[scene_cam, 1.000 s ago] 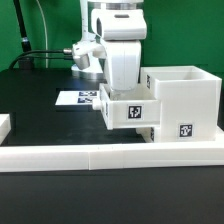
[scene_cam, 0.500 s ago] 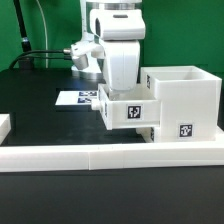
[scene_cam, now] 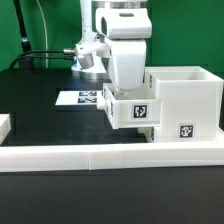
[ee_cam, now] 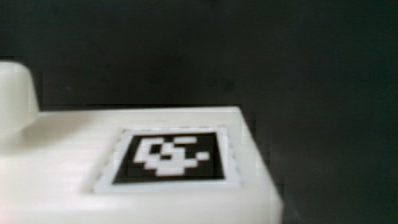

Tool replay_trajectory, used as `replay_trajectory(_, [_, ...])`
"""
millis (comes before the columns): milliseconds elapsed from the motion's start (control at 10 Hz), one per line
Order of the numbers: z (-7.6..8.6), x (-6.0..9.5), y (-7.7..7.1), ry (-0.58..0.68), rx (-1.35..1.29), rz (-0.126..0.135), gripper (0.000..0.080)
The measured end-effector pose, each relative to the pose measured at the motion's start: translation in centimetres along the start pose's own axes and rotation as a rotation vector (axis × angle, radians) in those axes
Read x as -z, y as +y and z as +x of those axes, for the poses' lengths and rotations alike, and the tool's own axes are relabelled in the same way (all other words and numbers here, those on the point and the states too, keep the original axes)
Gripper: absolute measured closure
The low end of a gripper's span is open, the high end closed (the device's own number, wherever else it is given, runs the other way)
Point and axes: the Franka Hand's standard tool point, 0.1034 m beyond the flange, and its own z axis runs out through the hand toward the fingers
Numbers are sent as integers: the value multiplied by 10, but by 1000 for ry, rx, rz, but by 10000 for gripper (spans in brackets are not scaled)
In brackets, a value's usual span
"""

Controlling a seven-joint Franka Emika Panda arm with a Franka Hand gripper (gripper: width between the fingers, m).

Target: Assemble drawer

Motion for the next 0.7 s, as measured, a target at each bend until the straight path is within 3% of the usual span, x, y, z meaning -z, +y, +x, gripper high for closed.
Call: replay_trajectory(700, [11, 0, 1, 0, -164, -5, 757])
